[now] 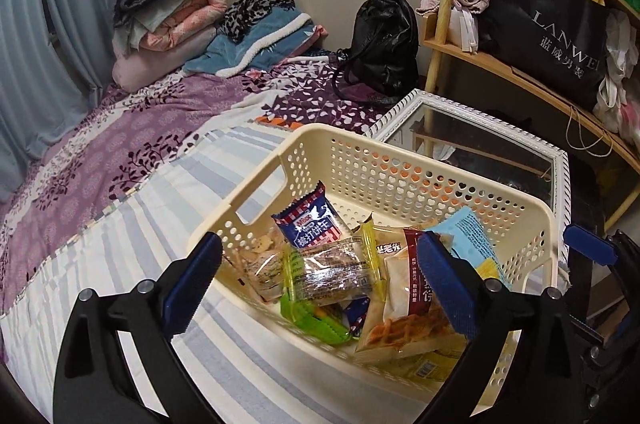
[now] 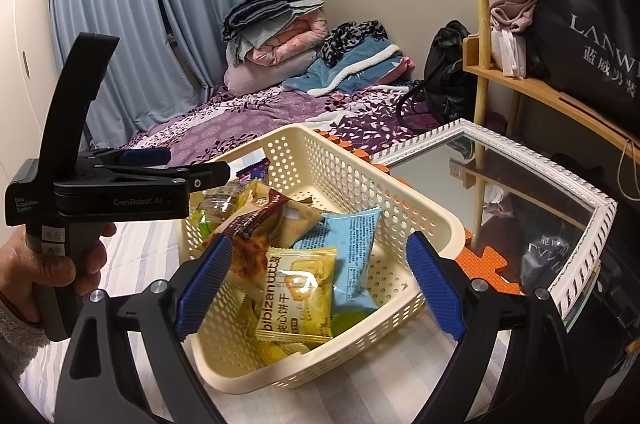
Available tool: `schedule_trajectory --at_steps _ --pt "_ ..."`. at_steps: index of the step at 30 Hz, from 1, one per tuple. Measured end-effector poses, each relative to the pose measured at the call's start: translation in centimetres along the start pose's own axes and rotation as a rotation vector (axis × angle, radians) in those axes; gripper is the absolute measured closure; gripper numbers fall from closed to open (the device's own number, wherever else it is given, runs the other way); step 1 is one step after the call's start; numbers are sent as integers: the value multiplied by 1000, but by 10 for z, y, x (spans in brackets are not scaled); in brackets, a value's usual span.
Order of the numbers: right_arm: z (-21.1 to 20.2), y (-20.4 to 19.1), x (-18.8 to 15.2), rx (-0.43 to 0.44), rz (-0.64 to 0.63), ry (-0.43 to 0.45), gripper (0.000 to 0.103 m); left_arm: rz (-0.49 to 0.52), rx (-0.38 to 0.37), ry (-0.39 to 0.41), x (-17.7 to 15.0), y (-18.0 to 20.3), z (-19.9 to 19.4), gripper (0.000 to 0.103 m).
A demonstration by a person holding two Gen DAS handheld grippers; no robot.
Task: Organize snacks
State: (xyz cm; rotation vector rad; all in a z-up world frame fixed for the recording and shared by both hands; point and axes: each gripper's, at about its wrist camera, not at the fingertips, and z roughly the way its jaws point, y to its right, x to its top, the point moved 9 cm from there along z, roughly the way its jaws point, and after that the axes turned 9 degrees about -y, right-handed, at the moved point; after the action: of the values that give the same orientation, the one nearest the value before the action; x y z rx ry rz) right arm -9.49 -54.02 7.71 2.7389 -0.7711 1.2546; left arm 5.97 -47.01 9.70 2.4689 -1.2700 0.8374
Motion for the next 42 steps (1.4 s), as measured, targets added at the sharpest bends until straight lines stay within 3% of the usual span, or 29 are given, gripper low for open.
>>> schedule_trajectory --at_steps 9,19,26,32,42 --pt "-9 -20 -5 -8 -52 -14 5 -3 100 27 -4 -13 -22 3" --pt "-6 -31 -34 -75 -102 -111 5 -49 179 31 -21 -35 -37 3" --pt "-6 -30 -48 -158 -131 -137 5 66 360 78 -32 -26 -50 3" --pt "-11 -32 -51 -194 -155 -135 5 88 308 71 -40 -16 -55 3" --pt "-15 -33 -51 -198 -155 -132 5 111 307 47 -45 -9 -53 3"
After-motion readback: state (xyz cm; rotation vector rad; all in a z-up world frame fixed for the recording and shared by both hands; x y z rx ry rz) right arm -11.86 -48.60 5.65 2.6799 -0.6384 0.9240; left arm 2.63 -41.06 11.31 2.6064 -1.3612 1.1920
